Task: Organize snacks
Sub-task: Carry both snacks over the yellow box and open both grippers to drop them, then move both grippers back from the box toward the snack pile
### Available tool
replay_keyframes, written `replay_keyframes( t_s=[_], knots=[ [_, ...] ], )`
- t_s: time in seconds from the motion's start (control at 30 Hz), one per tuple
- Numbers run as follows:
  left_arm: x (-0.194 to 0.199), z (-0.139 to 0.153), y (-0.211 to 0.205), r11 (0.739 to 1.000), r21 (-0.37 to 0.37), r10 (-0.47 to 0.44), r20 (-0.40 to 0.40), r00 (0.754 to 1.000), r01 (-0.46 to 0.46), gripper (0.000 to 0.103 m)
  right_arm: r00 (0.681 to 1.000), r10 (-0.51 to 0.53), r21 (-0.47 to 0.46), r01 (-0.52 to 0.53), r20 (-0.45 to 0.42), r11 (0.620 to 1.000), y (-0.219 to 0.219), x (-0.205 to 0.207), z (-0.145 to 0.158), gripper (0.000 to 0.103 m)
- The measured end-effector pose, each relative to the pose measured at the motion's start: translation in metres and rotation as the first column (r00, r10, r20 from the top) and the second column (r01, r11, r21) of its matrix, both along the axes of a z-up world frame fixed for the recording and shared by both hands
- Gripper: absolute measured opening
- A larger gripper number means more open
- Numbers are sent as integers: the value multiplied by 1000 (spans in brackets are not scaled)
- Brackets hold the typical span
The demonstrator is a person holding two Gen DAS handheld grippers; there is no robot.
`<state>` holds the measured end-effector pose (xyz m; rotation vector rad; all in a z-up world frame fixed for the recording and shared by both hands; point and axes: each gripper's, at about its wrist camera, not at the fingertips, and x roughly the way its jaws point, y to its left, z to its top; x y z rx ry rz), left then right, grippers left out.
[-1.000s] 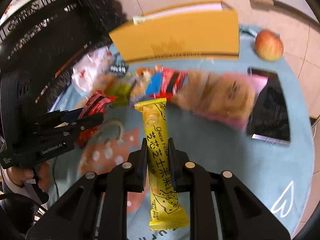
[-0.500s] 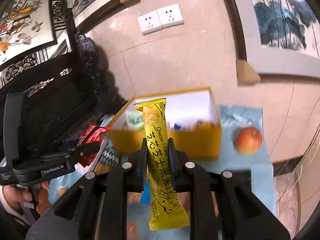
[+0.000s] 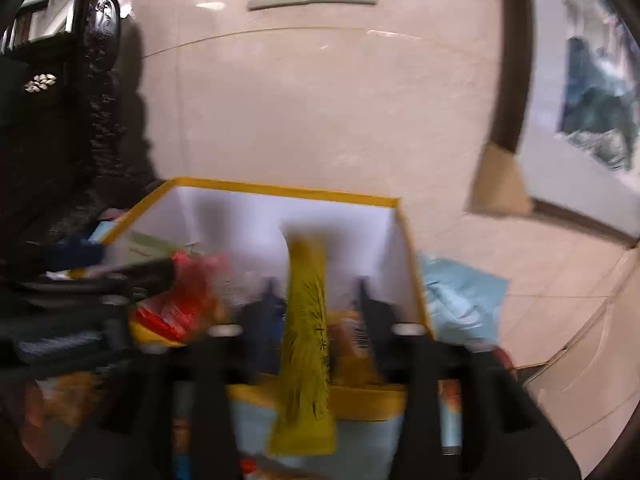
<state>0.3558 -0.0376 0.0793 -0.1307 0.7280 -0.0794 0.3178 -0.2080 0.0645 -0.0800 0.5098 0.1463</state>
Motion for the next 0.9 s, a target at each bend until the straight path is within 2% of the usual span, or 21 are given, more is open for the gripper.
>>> replay_keyframes(
  t_s=[0.13,0.3,0.57,0.67,0.9],
  knots=[
    [-20,-1,11,1000,8,-14,-22,1000,14,96,1000,14,56,-14,-6,998,-19,-24,5,58],
    [-62,-1,28,1000,13,-8,-49,999,9,95,997,30,158,-20,-66,987,-44,-60,5,65],
    [-146,7,51,993,116,-13,-59,998,20,96,990,58,211,-30,-128,977,-49,-113,-10,67],
    [-176,7,63,990,143,-8,-61,998,17,96,987,72,229,-39,-141,973,-49,-135,-18,73],
    [-222,-20,80,994,111,10,-110,994,2,96,984,41,223,-1,-175,975,-60,-164,-39,75]
  ],
)
